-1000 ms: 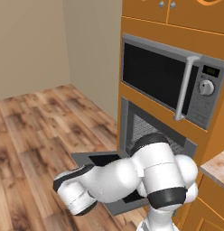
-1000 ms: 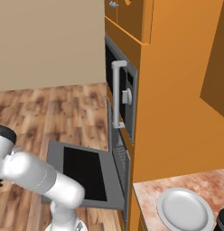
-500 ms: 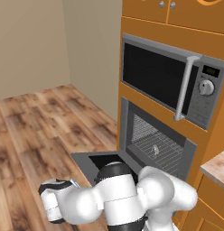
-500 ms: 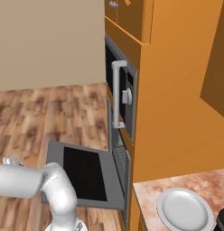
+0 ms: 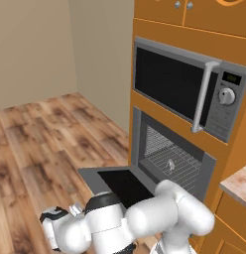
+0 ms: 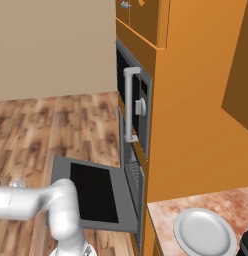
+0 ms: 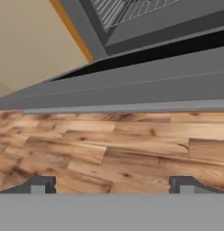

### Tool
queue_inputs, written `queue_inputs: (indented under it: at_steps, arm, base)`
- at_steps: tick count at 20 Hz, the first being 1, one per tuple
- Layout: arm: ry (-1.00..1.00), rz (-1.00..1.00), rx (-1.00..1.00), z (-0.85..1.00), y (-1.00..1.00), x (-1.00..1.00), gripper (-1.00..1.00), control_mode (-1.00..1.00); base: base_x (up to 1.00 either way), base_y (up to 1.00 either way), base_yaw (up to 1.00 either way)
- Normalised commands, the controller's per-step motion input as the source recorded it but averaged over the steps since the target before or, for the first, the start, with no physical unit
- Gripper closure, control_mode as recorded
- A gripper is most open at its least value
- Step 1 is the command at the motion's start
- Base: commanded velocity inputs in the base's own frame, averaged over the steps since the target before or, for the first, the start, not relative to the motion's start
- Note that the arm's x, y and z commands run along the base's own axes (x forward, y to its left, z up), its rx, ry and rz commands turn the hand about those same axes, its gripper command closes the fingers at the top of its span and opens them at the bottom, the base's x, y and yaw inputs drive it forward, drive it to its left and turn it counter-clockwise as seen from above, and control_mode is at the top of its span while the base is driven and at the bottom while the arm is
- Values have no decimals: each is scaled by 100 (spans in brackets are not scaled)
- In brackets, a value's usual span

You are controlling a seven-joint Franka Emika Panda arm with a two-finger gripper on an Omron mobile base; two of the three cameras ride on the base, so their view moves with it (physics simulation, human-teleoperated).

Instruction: Place the fish on the bottom rack of the oven, and slide the tray back inside. Close the oven door.

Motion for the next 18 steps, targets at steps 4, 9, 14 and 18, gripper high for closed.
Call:
queue_inputs:
  at_steps: [4, 9, 14, 18]
  arm:
    - [-11, -6, -10, -41, 12, 46, -100, -100]
    - [-5, -10, -9, -82, 16, 33, -100, -100]
    - [0, -15, -3, -100, 53, 24, -100, -100]
    - [0, -16, -4, -100, 58, 14, -100, -100]
  base:
    - [0, 0, 0]
    - [0, 0, 0]
    - [0, 0, 0]
    - [0, 0, 0]
